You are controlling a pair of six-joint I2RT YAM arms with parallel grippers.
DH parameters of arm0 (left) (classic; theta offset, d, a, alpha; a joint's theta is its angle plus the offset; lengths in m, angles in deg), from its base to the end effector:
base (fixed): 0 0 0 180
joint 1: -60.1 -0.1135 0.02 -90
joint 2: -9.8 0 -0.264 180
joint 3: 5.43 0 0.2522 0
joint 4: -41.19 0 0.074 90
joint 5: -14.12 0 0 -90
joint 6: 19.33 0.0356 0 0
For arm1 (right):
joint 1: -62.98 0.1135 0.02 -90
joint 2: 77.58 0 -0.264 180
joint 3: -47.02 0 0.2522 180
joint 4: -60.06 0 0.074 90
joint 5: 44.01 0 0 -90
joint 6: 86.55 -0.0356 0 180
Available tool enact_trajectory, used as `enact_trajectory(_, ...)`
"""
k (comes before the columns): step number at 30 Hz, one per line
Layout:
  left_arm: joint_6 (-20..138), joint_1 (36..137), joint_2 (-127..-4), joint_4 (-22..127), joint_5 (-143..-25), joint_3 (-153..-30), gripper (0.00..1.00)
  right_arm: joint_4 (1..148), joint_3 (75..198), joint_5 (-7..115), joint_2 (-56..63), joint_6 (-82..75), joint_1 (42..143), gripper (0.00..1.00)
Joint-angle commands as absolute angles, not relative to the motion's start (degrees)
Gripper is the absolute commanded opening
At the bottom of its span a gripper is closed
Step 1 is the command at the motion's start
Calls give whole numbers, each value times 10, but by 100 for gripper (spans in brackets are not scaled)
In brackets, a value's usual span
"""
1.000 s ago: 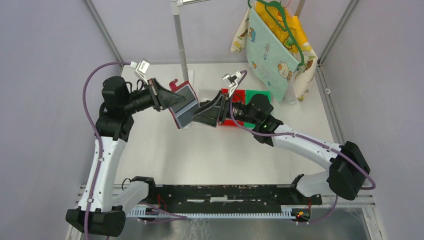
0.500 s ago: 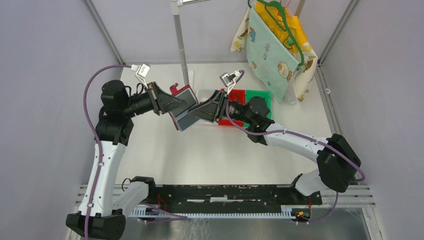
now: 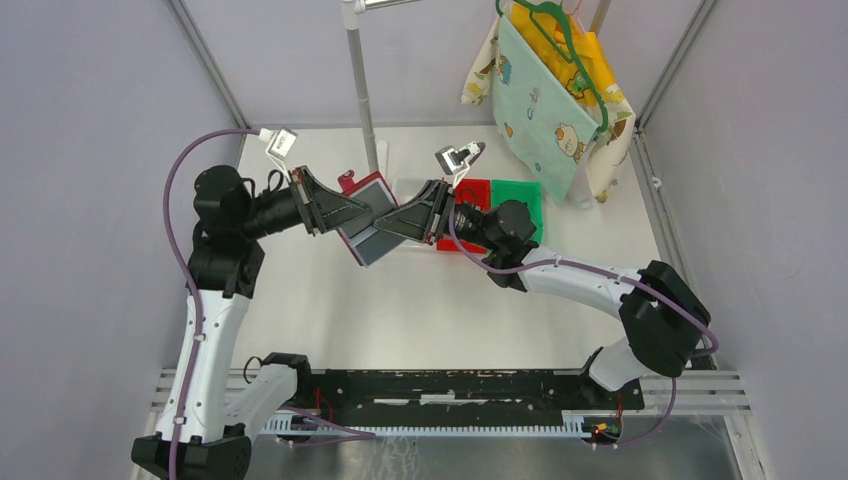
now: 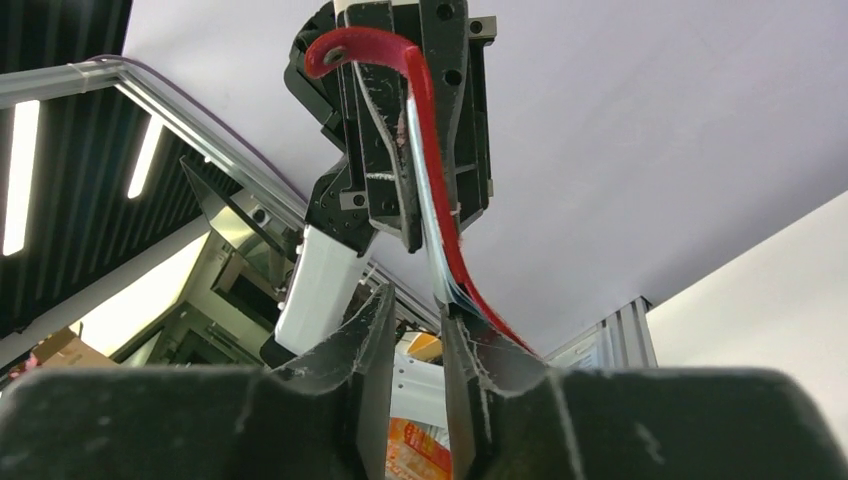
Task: Take the credit cards out of the card holder
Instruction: Remove the credit card from the card holder.
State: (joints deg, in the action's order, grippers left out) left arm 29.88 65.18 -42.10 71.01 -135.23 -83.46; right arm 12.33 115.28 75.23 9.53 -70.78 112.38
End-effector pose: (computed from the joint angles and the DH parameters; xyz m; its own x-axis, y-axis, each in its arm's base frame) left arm 0.1721 -0.0460 0.4264 -0.6367 -0.2778 -0.7194 0.6397 0.3306 -0.6939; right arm 0.2063 0.2675 0.3464 -0.8200 0.3336 -0.4650 -0.5582 -0.2868 0.7786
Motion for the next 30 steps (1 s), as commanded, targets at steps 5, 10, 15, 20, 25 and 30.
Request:
enact_trajectory(5,293,652,-401,697,-1404,-836,13,10,1157,733,101,-748,1127,12)
enact_trajectory(10,301,652,-405,714,-1401,-845,25,-11,1134,734,96,-750,1127,0)
enact_trajectory(15,245,652,-394,637,-1408,-825,26,-46,1104,726,92,-746,1127,0)
enact_trajectory(20,197,652,-394,575,-1408,-819,19,-66,1095,727,98,-747,1128,0)
enact_trajectory(25,233,652,-398,625,-1391,-834,2,-67,1080,725,87,-735,1130,0)
enact_trajectory(30,225,652,-405,626,-1386,-845,2,-68,1079,731,87,-731,1132,0)
